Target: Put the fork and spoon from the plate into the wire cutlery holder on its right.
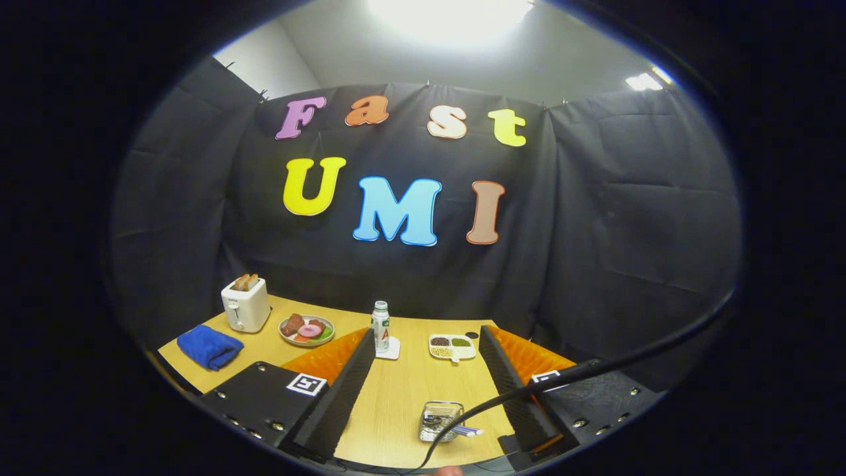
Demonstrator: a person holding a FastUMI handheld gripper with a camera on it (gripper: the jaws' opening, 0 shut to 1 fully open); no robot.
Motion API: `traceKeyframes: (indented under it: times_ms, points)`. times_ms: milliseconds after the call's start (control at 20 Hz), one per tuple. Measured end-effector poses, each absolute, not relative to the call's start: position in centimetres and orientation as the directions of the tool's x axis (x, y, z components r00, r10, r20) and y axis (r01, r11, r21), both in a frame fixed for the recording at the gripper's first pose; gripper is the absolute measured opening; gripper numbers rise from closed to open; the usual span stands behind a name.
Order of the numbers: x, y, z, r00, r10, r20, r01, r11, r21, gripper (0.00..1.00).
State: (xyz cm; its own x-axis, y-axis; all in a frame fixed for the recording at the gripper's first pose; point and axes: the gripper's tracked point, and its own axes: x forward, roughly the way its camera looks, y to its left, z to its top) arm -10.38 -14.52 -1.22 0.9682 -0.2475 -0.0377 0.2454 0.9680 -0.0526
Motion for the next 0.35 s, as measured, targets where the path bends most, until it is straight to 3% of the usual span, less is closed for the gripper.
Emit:
traceKeyframes:
  times_ms: [150, 350]
  points:
    - [-9.3, -11.6, -2.3, 0.967, -0.253, -0.036, 0.253, 0.967, -0.016, 0.98]
    - [-9.6, -8.6, 1.1, 0.963, -0.242, 0.120, 0.252, 0.965, -0.068, 0.98]
